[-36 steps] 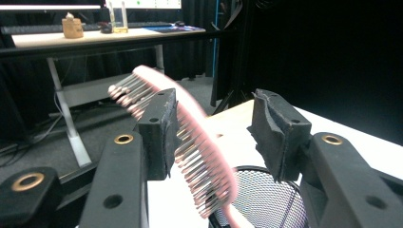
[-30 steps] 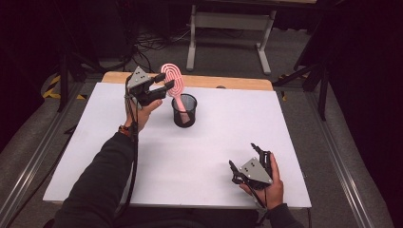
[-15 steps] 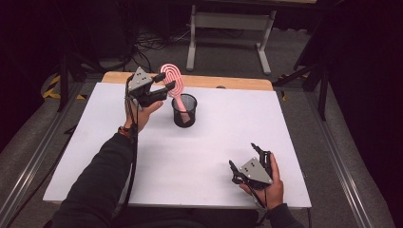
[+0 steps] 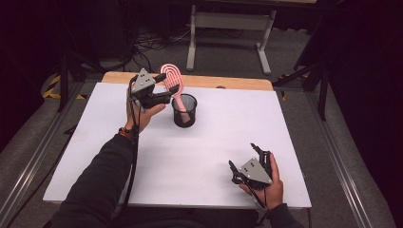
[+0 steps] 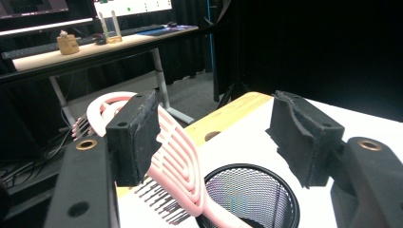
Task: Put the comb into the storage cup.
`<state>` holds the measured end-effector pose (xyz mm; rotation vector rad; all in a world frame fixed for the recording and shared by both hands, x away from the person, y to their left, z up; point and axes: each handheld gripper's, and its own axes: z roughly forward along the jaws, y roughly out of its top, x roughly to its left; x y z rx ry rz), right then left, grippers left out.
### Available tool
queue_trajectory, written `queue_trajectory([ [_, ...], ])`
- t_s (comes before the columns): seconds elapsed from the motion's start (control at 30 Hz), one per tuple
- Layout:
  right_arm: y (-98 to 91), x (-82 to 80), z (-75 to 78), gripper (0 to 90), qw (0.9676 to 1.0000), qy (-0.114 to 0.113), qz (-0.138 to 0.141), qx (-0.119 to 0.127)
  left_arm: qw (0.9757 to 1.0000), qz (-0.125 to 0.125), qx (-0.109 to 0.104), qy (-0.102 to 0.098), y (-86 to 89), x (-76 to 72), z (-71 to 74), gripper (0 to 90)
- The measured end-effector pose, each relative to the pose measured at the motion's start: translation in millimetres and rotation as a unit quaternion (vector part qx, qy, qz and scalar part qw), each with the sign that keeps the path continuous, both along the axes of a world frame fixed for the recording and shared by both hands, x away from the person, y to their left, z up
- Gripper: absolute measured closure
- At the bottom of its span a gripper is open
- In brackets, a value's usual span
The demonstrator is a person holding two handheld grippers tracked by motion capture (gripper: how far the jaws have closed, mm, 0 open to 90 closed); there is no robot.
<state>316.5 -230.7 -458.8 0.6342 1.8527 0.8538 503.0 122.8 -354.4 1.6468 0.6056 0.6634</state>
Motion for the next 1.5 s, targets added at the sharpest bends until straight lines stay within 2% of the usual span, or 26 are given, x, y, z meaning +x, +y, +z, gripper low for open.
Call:
queue_trajectory([
  [0.1,0.1,0.1,-0.1,9.6,1.0000,0.000,0.000,0.000,1.0000,-0.002,0.006,0.001,-1.1,0.4,-0.4,31.9],
  [0.3,-0.2,0.1,-0.1,9.6,1.0000,0.000,0.000,0.001,1.0000,-0.007,0.002,0.004,-1.2,0.7,-1.7,27.0],
  [0.4,-0.1,0.2,-0.1,9.6,1.0000,-0.001,-0.001,0.000,0.9999,-0.010,-0.009,0.003,0.1,0.5,-2.7,24.6],
  [0.67,0.1,0.2,-0.2,9.6,1.0000,-0.001,-0.001,0.001,0.9998,-0.017,-0.008,0.006,1.0,-0.6,-4.2,19.4],
  [0.87,-1.9,0.4,1.3,9.6,0.9999,0.000,-0.003,0.016,0.9998,-0.022,-0.001,0.002,-2.2,-2.4,-4.1,13.7],
  [1.03,-2.2,0.2,1.8,9.6,0.9998,-0.001,-0.003,0.019,0.9998,-0.020,0.004,0.003,-4.5,-3.5,-3.8,7.7],
  [1.2,-2.4,0.6,2.5,9.6,0.9996,0.003,-0.002,0.027,0.9996,-0.022,0.020,0.000,-5.8,-5.7,-3.9,2.3],
  [1.3,-2.8,0.3,2.9,9.7,0.9995,0.003,0.000,0.033,0.9994,-0.021,0.026,-0.008,-5.9,-8.5,-3.7,2.0],
  [1.5,-3.7,-0.1,4.1,9.8,0.9992,0.002,-0.001,0.040,0.9986,-0.029,0.043,-0.012,-5.9,-12.9,-1.3,2.9],
])
